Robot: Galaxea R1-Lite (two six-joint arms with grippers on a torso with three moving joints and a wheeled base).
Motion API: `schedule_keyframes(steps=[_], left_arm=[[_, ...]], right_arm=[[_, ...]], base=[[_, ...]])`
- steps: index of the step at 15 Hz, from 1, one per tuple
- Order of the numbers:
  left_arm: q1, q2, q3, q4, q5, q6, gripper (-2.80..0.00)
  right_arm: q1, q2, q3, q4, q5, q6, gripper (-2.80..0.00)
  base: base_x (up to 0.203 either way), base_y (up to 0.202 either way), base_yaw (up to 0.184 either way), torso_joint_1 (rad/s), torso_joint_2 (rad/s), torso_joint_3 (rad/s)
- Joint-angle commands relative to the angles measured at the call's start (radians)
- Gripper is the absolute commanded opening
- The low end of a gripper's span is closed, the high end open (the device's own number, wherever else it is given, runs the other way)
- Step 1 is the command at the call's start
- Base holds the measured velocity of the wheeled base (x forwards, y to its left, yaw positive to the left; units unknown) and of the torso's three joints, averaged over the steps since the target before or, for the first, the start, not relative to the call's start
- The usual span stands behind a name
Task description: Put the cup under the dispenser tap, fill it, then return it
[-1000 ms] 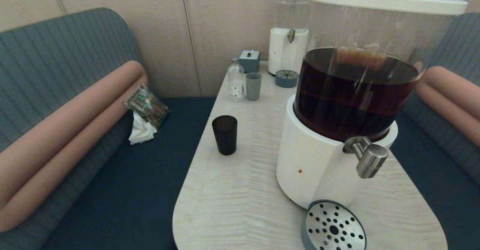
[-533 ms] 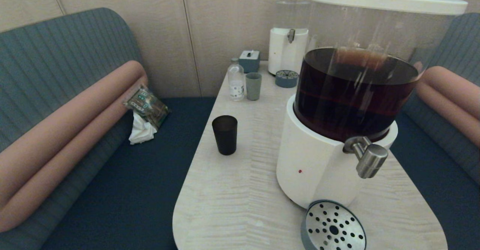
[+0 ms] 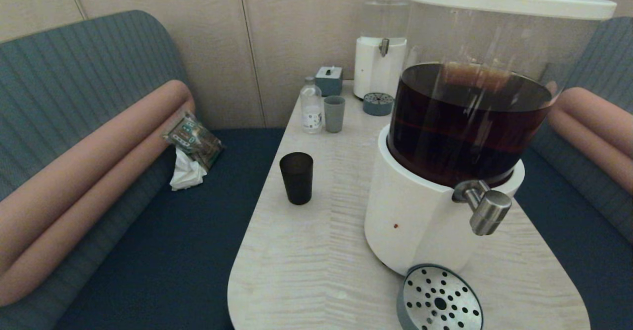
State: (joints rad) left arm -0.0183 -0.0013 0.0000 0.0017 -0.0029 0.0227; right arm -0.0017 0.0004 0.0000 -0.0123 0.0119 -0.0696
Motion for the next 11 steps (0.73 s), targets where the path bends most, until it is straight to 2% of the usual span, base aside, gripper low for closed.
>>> schedule_keyframes(steps=[1, 11], left_arm=[[0.0, 0.0, 0.0, 0.0, 0.0, 0.0, -2.8], [0.0, -0.002, 0.0, 0.0, 0.0, 0.0, -2.8]], right_arm=[[0.0, -0.007, 0.008, -0.001, 0.0, -0.001, -2.8], [0.0, -0.005, 0.008, -0.003, 0.001, 0.002, -2.8]], base=[[0.0, 0.0, 0.0, 0.0, 0.0, 0.0], [0.0, 0.0, 0.0, 0.0, 0.0, 0.0]])
